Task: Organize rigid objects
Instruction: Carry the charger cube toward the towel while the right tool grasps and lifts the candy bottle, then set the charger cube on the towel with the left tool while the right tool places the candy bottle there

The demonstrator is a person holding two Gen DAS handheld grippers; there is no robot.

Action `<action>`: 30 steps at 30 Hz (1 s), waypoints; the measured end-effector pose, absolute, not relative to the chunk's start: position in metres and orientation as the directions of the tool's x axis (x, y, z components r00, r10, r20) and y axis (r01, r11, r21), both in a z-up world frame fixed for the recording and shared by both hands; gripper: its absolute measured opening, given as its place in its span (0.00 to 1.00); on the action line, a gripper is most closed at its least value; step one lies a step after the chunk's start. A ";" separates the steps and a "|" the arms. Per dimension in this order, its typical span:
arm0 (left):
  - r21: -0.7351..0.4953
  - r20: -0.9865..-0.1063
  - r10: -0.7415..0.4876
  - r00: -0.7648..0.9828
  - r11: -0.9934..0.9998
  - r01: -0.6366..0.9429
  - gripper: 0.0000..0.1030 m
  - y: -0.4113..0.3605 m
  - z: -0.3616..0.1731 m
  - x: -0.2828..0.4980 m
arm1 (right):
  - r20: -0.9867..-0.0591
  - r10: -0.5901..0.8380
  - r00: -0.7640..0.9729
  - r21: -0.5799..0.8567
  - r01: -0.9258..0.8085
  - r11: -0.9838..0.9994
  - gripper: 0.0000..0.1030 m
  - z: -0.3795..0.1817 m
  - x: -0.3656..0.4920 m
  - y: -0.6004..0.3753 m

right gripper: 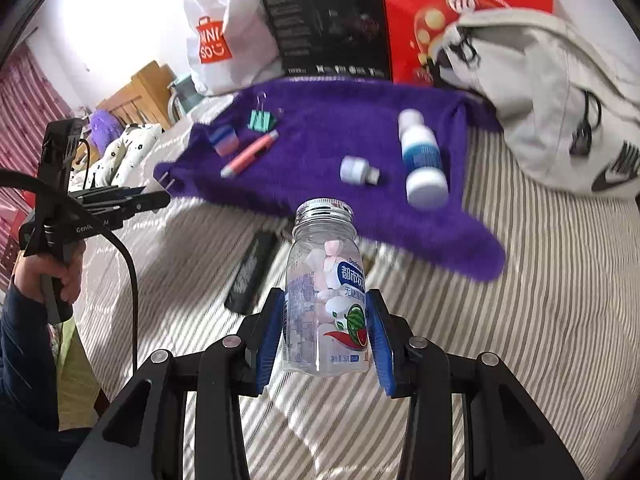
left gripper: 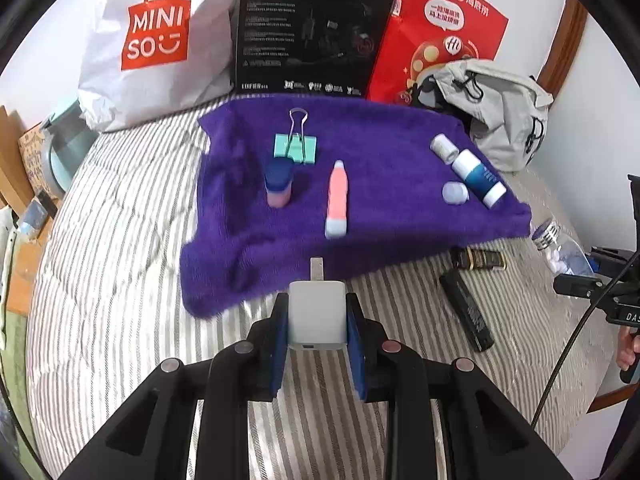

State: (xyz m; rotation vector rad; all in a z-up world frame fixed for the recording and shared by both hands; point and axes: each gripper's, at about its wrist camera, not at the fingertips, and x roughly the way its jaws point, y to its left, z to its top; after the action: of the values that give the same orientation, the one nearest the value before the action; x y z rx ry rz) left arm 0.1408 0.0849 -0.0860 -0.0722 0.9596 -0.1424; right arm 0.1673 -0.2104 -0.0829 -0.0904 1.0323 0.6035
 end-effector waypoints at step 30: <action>-0.104 -0.836 -0.165 0.523 0.984 0.145 0.24 0.082 -0.097 0.232 | -0.805 0.428 0.411 0.199 -0.492 0.847 0.40 -0.081 0.289 -0.164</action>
State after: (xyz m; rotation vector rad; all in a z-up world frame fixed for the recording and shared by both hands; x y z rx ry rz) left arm 0.2316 0.0821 -0.0967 -0.0224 1.0029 -0.1853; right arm 0.2893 -0.1644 -0.0814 -0.0727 0.9910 0.5797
